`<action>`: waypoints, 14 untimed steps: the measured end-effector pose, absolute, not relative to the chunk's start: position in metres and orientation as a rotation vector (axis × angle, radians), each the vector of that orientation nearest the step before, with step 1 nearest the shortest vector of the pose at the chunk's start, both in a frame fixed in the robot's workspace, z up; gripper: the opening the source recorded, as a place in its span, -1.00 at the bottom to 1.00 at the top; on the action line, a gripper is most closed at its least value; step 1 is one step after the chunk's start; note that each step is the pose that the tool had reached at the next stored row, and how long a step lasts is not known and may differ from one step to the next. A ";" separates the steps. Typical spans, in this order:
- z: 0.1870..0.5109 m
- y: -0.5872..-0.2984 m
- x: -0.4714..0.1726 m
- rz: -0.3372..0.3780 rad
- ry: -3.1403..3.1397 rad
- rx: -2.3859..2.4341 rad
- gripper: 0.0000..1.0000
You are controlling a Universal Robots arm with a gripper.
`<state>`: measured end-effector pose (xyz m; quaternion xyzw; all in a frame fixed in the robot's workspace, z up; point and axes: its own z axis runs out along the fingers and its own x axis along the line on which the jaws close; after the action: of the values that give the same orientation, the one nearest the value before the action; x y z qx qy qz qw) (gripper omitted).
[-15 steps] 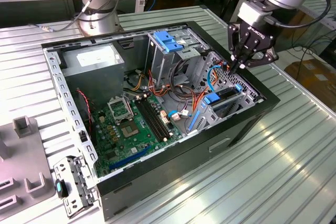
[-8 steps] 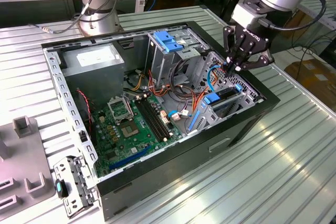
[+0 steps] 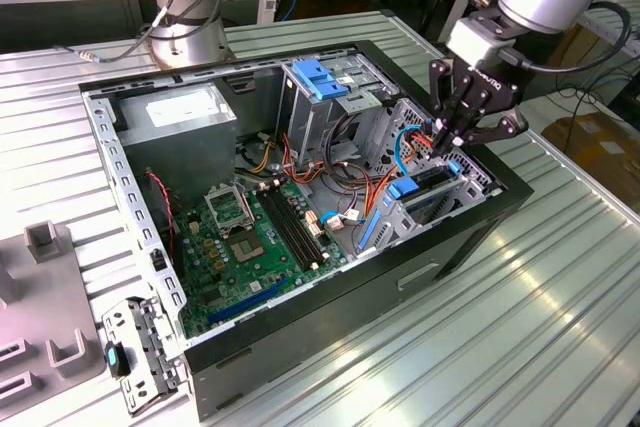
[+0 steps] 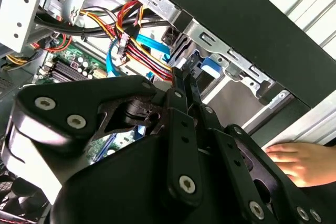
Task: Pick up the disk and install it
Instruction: 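Insert the first disk wire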
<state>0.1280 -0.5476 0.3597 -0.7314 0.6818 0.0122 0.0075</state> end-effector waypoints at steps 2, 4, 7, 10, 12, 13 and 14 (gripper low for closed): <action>0.359 -0.548 0.128 0.038 2.136 -2.283 -0.66; 0.357 -0.550 0.128 0.038 2.142 -2.278 -0.66; 0.356 -0.555 0.127 0.038 2.142 -2.277 -0.66; 0.356 -0.555 0.125 0.038 2.142 -2.277 -0.66; 0.355 -0.555 0.121 0.026 2.137 -2.271 -0.66; 0.354 -0.555 0.122 0.025 2.136 -2.271 -0.66; 0.353 -0.555 0.122 0.025 2.140 -2.267 -0.66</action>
<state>0.1216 -0.5551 0.3533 -0.7271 0.6864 0.0079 0.0118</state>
